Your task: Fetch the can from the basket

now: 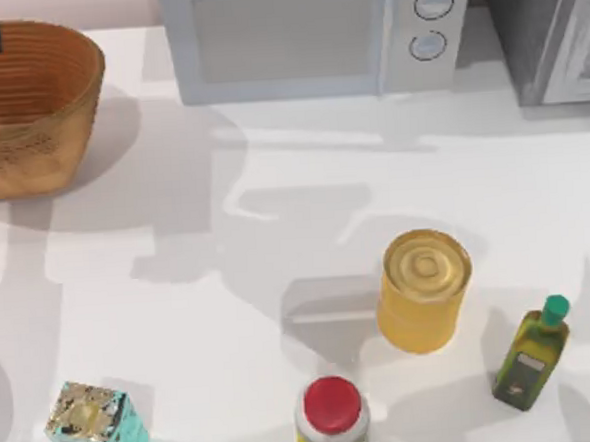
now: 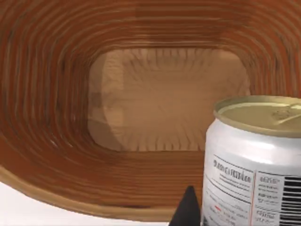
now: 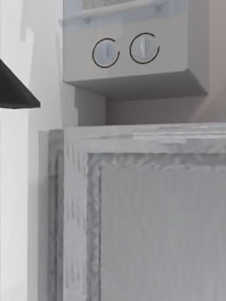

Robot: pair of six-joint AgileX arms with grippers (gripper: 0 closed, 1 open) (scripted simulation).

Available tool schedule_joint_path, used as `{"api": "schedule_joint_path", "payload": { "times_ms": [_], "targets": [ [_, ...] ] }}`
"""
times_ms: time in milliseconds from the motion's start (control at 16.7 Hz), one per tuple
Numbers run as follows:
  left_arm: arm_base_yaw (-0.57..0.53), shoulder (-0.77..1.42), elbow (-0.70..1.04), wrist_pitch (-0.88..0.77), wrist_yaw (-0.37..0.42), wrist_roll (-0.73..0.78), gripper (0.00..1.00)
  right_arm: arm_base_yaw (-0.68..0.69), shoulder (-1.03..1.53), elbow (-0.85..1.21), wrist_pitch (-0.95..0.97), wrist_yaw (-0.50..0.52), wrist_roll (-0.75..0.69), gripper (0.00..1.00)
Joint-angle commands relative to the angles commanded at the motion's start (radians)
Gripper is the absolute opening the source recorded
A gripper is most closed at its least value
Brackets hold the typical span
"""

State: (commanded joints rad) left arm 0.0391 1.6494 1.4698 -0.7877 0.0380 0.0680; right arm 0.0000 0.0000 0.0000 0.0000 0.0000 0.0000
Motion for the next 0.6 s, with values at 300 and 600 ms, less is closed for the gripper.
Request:
{"api": "schedule_joint_path", "payload": {
  "times_ms": [300, 600],
  "targets": [
    [-0.001, -0.524, -0.456, 0.252, -0.018, -0.026, 0.0, 0.0, 0.0, 0.0, 0.0, 0.0, 0.0, 1.0],
    [-0.02, -1.038, -0.93, 0.488, -0.023, -0.051, 0.0, 0.0, 0.0, 0.0, 0.0, 0.0, 0.0, 1.0]
  ]
}}
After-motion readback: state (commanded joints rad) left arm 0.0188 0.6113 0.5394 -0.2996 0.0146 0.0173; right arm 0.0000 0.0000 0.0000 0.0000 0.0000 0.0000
